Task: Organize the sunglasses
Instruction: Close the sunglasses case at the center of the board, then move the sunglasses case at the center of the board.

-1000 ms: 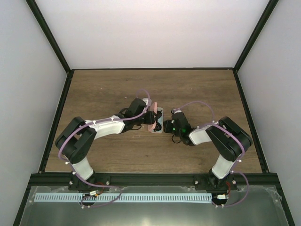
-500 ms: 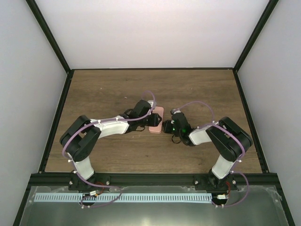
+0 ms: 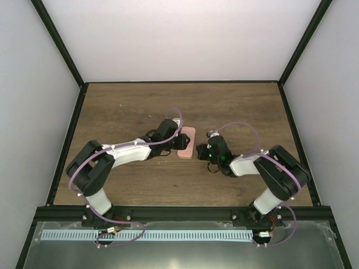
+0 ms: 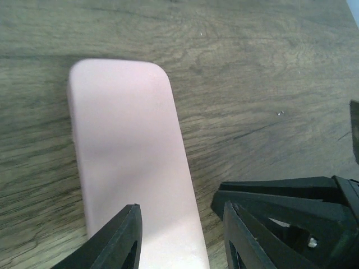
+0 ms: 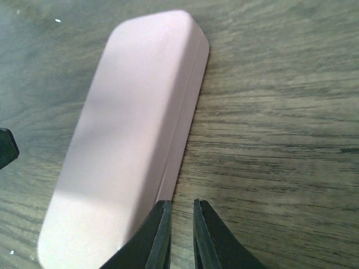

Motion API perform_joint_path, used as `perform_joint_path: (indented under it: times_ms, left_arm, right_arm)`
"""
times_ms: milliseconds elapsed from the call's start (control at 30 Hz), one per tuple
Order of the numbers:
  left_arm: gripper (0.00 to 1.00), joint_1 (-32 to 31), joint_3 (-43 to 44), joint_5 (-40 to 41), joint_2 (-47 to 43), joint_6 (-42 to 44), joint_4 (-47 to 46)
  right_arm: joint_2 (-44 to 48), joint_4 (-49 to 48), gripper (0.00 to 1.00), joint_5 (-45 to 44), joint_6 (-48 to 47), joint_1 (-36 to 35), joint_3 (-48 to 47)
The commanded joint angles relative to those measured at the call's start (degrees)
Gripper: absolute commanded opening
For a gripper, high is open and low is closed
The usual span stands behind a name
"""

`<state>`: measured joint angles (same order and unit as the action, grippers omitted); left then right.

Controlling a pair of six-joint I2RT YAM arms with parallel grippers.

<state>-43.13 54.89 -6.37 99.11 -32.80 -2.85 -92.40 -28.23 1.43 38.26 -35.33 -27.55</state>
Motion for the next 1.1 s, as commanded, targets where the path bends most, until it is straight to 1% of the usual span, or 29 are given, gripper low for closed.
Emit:
perform_joint_path:
  times_ms: [0, 133, 200, 233, 333, 367, 400, 433, 500, 533, 633, 700, 833, 933, 1067]
  left_arm:
    - [0.43, 0.2, -1.6, 4.6, -4.7, -0.2, 1.5]
    - [0.44, 1.3, -5.2, 8.4, -8.2, -2.2, 0.3]
    - [0.45, 1.9, -7.9, 10.6, -10.6, -2.9, -1.6]
    - [0.49, 2.1, -9.4, 11.3, -11.9, -3.2, -2.5]
    - [0.76, 3.1, -13.1, 12.7, -15.0, -4.1, -5.3]
    - [0.86, 3.3, -13.9, 13.2, -15.4, -4.3, -6.0]
    - [0.94, 3.6, -14.4, 13.0, -15.4, -4.2, -6.4]
    - [0.98, 3.8, -14.5, 13.1, -15.0, -4.2, -6.2]
    - [1.0, 4.0, -15.0, 13.4, -14.5, -4.5, -6.3]
    - [1.0, 4.1, -15.6, 13.7, -14.6, -5.0, -6.9]
    - [1.0, 4.8, -18.5, 15.4, -16.5, -6.7, -8.5]
    - [1.0, 6.1, -20.4, 15.6, -17.7, -8.3, -9.3]
    - [1.0, 9.4, -23.4, 12.0, -19.1, -9.3, -11.3]
    - [1.0, 10.7, -24.9, 11.7, -20.4, -9.3, -11.2]
    - [1.0, 12.2, -26.4, 11.2, -22.5, -9.2, -10.8]
  right_arm:
    - [5.2, 1.6, 0.13, -2.3, -0.7, 0.1, 1.4]
    - [9.0, 3.0, 0.14, -3.4, -0.8, 0.0, 3.1]
    - [11.2, 3.5, 0.16, -4.2, -0.9, 0.1, 3.9]
    - [12.0, 3.5, 0.17, -4.3, -1.2, 0.0, 4.5]
    - [14.3, 3.2, 0.26, -3.3, -3.1, 0.0, 5.3]
    - [14.8, 3.5, 0.32, -3.0, -3.8, 0.0, 5.3]
    - [15.2, 3.9, 0.37, -2.9, -4.7, -0.1, 5.3]
    - [15.6, 4.1, 0.43, -3.0, -5.5, -0.3, 5.2]
    - [15.7, 5.8, 0.58, -4.2, -6.5, -1.0, 4.3]
    - [15.4, 7.2, 0.64, -5.0, -6.8, -1.6, 3.3]
    - [13.3, 12.6, 0.76, -9.4, -6.8, -4.4, -1.2]
    - [11.2, 16.1, 0.81, -13.3, -5.8, -6.5, -4.6]
    - [5.9, 19.6, 0.83, -16.1, -4.6, -9.2, -11.3]
    - [1.4, 21.4, 0.83, -18.4, -4.3, -11.2, -15.9]
    - [-6.4, 28.2, 0.83, -26.8, -3.0, -14.3, -23.9]
